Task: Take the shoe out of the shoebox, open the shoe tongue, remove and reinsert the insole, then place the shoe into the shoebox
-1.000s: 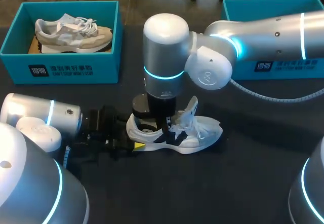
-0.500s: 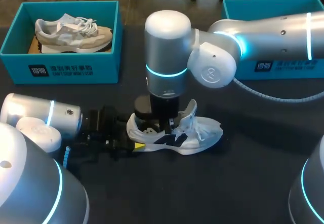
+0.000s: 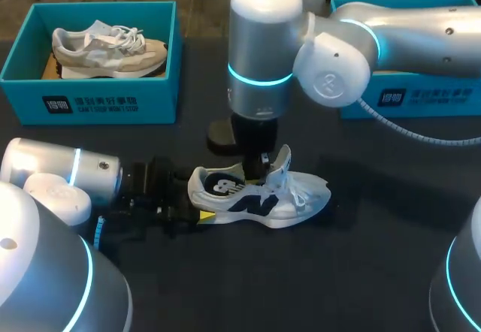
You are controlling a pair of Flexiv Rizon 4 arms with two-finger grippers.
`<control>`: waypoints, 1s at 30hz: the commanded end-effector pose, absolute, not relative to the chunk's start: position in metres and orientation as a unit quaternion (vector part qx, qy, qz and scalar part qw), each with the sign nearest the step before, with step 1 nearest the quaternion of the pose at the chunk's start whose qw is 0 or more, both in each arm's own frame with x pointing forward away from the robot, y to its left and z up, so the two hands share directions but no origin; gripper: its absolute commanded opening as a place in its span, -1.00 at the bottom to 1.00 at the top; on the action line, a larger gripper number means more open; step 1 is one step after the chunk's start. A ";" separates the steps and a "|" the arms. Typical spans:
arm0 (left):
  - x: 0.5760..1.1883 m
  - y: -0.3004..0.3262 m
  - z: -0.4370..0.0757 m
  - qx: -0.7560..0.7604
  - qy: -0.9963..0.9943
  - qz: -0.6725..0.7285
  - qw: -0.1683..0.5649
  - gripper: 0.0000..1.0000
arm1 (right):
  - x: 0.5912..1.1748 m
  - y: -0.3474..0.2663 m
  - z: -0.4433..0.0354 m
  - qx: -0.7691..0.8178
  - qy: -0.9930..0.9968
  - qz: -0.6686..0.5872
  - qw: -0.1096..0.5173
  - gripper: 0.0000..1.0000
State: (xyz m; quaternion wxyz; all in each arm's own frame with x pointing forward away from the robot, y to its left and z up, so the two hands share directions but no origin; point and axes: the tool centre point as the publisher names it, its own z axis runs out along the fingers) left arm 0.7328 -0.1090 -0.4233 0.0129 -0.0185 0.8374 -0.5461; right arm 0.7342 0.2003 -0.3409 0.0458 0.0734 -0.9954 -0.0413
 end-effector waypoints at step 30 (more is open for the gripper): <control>0.735 -0.108 -0.425 -0.018 0.838 -0.545 0.012 -1.00 | 0.746 0.217 -0.345 0.111 -0.991 -0.079 0.007 -0.42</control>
